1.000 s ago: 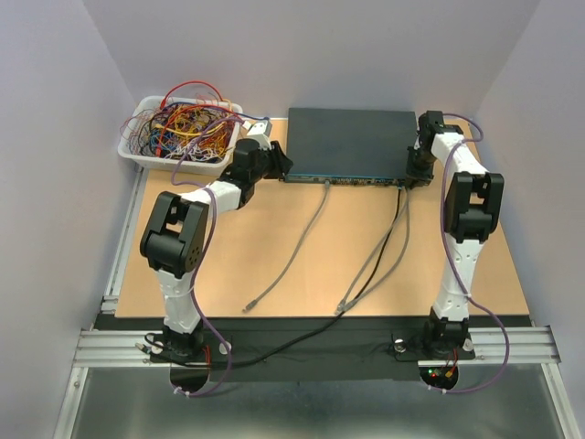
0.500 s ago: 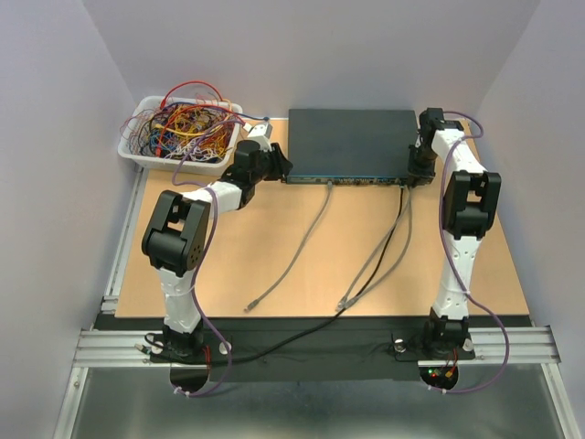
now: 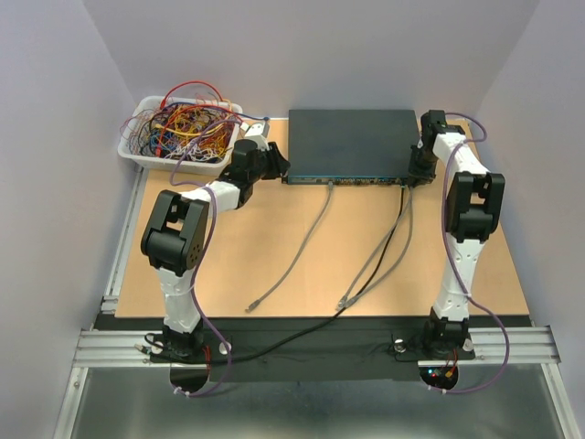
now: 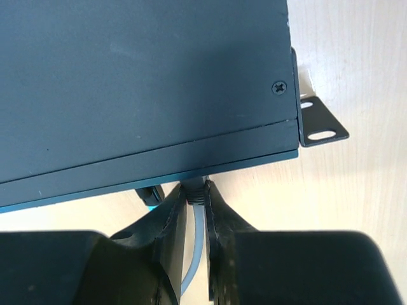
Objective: Insert the plug into the switch port
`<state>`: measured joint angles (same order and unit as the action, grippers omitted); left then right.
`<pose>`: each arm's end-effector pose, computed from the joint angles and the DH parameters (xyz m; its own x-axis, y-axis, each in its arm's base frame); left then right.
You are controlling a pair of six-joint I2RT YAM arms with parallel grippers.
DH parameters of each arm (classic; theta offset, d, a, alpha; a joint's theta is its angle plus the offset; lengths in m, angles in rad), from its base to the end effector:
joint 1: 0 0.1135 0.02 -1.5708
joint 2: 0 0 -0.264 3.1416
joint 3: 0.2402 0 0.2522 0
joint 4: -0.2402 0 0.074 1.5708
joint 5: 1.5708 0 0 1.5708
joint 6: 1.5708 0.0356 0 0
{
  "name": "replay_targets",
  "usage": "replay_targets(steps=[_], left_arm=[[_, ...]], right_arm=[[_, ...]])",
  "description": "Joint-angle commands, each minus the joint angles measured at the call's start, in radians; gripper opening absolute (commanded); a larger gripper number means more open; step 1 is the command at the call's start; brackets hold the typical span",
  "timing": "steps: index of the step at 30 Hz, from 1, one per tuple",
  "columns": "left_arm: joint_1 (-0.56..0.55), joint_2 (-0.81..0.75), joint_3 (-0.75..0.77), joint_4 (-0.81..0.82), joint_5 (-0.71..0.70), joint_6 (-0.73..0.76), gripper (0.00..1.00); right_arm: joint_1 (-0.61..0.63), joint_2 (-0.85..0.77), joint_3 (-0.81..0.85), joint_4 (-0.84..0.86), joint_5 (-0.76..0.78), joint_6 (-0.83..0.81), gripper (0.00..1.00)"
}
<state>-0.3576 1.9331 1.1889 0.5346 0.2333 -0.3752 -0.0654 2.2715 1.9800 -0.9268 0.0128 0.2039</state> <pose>0.4099 -0.1620 0.2160 -0.3838 -0.2372 -0.8924 0.4425 0.8010 -0.4032 0.4789 -0.0318 0.1995 -0.9030 0.2621 -0.3405 0.2580 0.9644 0.0581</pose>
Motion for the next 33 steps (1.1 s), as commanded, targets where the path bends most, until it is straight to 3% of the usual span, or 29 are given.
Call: replay_targets(steps=[1, 15, 18, 21, 23, 27, 33], left_arm=[[0.006, -0.019, -0.006, 0.05, -0.009, 0.013, 0.45], [0.008, -0.082, -0.054, 0.048, -0.029, 0.012, 0.46], [0.008, -0.097, -0.066, 0.05, -0.035, 0.013, 0.45], [0.008, -0.109, -0.069, 0.047, -0.034, 0.013, 0.46], [0.009, -0.117, -0.071, 0.047, -0.038, 0.013, 0.46], [0.008, -0.14, -0.08, 0.041, -0.04, 0.012, 0.46], [0.008, -0.178, -0.1, 0.038, -0.043, 0.006, 0.46]], right_arm=[[0.001, -0.136, 0.037, 0.746, 0.027, 0.052, 0.03], [0.006, -0.158, 0.027, 0.936, 0.065, 0.003, 0.05], [0.007, -0.21, -0.016, 1.008, 0.039, 0.008, 0.13], [0.01, -0.263, -0.085, 1.121, 0.026, 0.006, 0.27], [0.01, -0.279, -0.092, 1.145, 0.021, 0.005, 0.3], [0.01, -0.296, -0.084, 1.154, 0.027, 0.005, 0.48], [0.013, -0.387, -0.182, 1.155, 0.018, 0.017, 0.52]])
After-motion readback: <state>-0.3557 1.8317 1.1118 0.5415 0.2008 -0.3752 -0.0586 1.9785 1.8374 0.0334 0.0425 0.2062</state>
